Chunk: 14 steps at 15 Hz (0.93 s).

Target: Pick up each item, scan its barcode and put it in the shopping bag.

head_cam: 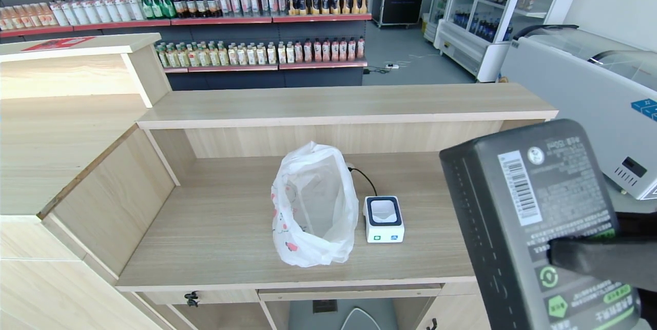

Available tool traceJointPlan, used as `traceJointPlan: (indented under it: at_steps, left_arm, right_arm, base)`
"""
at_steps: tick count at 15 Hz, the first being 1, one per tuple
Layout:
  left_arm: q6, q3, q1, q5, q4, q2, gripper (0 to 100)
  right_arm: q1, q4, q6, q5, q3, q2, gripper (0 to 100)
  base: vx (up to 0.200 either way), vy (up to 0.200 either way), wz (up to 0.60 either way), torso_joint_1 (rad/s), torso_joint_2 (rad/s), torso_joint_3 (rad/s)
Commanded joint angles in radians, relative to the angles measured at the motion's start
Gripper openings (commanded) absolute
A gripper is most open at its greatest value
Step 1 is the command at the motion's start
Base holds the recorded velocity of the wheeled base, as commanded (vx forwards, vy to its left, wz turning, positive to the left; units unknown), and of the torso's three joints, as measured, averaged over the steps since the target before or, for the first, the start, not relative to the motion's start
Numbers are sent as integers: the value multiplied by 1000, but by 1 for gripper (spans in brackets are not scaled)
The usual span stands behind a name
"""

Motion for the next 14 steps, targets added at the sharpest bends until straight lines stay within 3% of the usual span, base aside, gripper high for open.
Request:
traceJointPlan:
  at_steps: [1,2,3,4,6,7,9,10,11,12,14]
  left_arm:
    - [0,0,0,0,0,0,100]
    - [0,0,0,-1,0,0,100]
    - [0,0,0,-1,0,0,100]
    - [0,0,0,0,0,0,100]
    - [0,0,0,0,0,0,100]
    - [0,0,1,0,0,0,100]
    - [0,0,0,0,0,0,100]
    - [0,0,0,0,0,0,100]
    - [0,0,0,0,0,0,100]
    - [0,0,0,0,0,0,100]
    - [0,0,0,0,0,0,100]
  right_arm:
    - [-55,62,181,-107,-50,2,0]
    - [-104,124,373,-187,-50,-7,0]
    - [-104,124,373,-187,-50,-7,0]
    - [-211,274,874,-305,-33,-50,0]
    - [-394,302,1230,-497,-44,-50,0]
    - [-464,360,1433,-646,-50,-46,0]
    - [-549,622,1658,-969,-169,-15,0]
    - [-589,774,1802,-1045,-217,-15,0]
    - [-615,862,1925,-1058,-235,-24,0]
    - [-627,859,2011,-1060,-231,-20,0]
    - [-649,736,2062,-1058,-200,19,0]
  base:
    - [0,0,0,0,0,0]
    - [0,0,0,0,0,0]
    - [0,0,0,0,0,0]
    - [0,0,0,0,0,0]
    - [0,0,0,0,0,0]
    - [0,0,0,0,0,0]
    - [0,0,0,0,0,0]
    - [0,0,0,0,0,0]
    - [0,0,0,0,0,0]
    - [0,0,0,0,0,0]
    - [0,0,0,0,0,0]
